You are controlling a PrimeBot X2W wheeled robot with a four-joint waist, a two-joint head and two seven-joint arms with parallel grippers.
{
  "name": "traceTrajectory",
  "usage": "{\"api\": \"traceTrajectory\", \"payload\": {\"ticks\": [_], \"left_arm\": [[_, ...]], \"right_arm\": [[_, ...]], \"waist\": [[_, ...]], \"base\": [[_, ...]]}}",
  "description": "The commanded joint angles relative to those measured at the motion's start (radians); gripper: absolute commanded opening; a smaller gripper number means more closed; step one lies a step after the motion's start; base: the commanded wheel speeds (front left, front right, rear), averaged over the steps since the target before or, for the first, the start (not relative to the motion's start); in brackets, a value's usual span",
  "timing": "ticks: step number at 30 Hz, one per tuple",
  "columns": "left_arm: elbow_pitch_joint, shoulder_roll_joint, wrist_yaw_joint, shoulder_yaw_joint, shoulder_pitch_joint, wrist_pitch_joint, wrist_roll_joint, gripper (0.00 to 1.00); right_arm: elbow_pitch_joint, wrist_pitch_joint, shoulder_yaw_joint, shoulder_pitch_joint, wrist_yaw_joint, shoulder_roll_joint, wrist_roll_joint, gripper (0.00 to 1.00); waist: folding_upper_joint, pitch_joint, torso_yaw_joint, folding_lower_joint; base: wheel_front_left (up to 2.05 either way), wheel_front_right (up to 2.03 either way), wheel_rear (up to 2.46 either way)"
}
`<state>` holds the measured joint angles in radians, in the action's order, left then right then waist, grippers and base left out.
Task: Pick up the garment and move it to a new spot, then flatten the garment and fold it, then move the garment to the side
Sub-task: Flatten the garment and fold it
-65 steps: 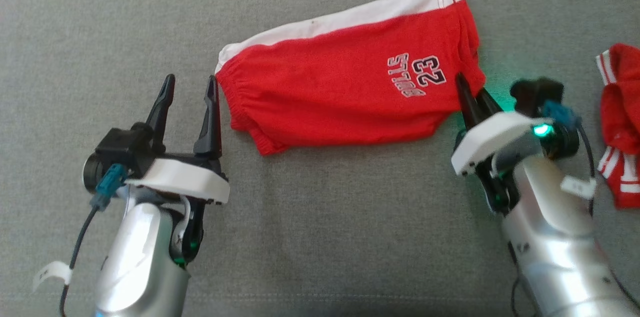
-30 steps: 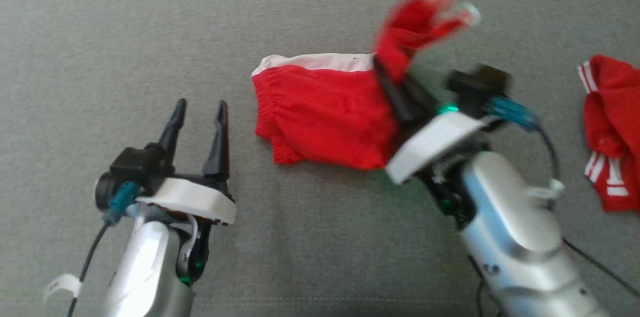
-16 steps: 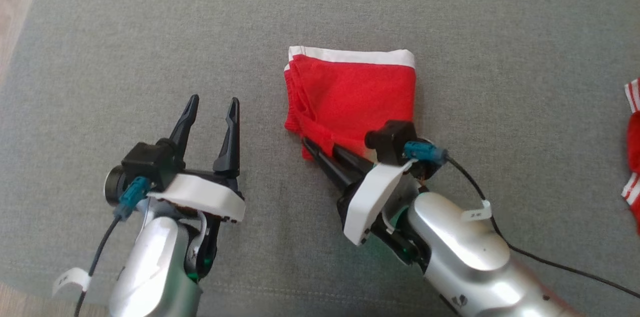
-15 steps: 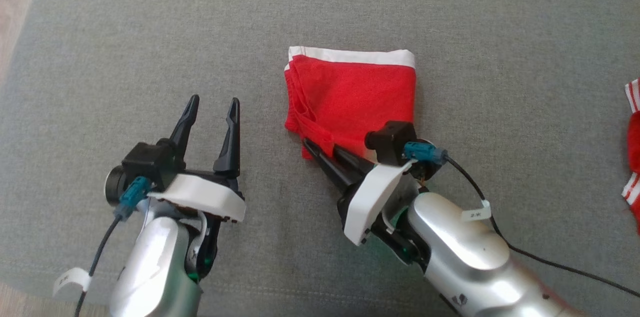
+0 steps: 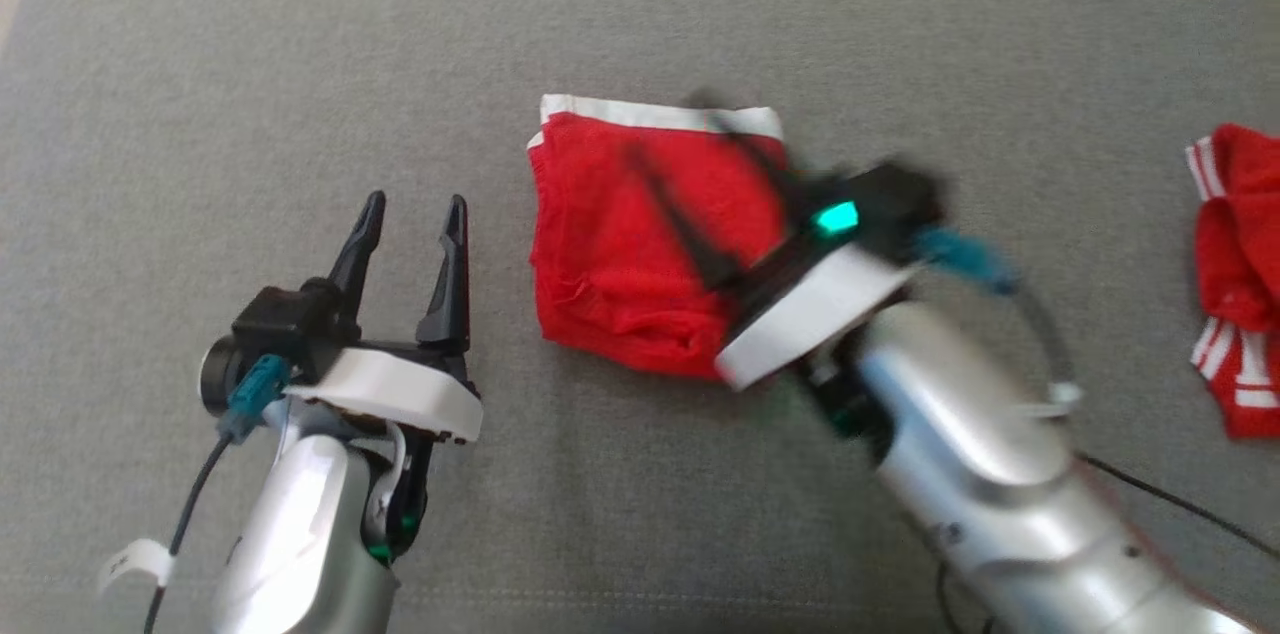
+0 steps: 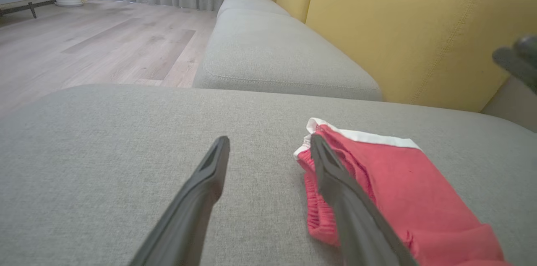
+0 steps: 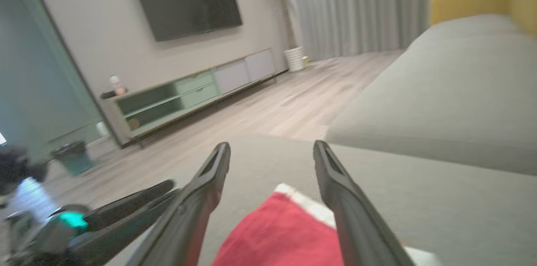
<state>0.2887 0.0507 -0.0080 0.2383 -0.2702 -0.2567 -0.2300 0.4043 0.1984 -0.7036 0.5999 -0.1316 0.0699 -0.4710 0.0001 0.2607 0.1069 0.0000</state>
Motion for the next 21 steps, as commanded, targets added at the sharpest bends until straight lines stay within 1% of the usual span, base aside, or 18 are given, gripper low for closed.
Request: {"api": "traceTrajectory", "payload": {"ticks": [1, 4, 7, 11, 15, 21], "left_arm": [[-0.04, 0.019, 0.004, -0.041, -0.013, -0.005, 0.009, 1.0], [-0.053, 0.026, 0.008, -0.047, -0.003, -0.005, 0.012, 1.0], [-0.067, 0.038, 0.016, -0.056, 0.009, -0.005, 0.018, 1.0], [-0.094, 0.052, 0.027, -0.071, 0.033, -0.005, 0.02, 1.0], [-0.119, 0.063, 0.038, -0.075, 0.065, -0.004, 0.022, 1.0], [-0.152, 0.08, 0.047, -0.065, 0.129, 0.008, 0.03, 1.0]], "right_arm": [[-0.038, 0.014, 0.047, -0.027, 0.001, -0.02, 0.022, 1.0], [-0.07, 0.017, 0.218, -0.107, 0.001, -0.005, 0.094, 1.0], [-0.121, -0.003, 0.377, -0.201, 0.001, 0.013, 0.161, 1.0], [-0.207, -0.047, 0.536, -0.323, 0.001, 0.015, 0.227, 1.0], [-0.289, -0.09, 0.618, -0.403, 0.001, 0.005, 0.263, 1.0], [-0.37, -0.142, 0.659, -0.495, 0.001, -0.008, 0.281, 1.0]], "waist": [[-0.0001, -0.008, -0.011, 0.0], [-0.0001, -0.018, -0.025, 0.0], [-0.0001, -0.029, -0.039, 0.0], [-0.0001, -0.046, -0.055, 0.0], [-0.0001, -0.065, -0.066, 0.0], [-0.0001, -0.126, -0.069, 0.0]], "base": [[0.0, 0.0, 0.0], [0.0, 0.0, 0.0], [0.0, 0.0, 0.0], [0.0, 0.0, 0.0], [0.0, 0.0, 0.0], [0.0, 0.0, 0.0]]}}
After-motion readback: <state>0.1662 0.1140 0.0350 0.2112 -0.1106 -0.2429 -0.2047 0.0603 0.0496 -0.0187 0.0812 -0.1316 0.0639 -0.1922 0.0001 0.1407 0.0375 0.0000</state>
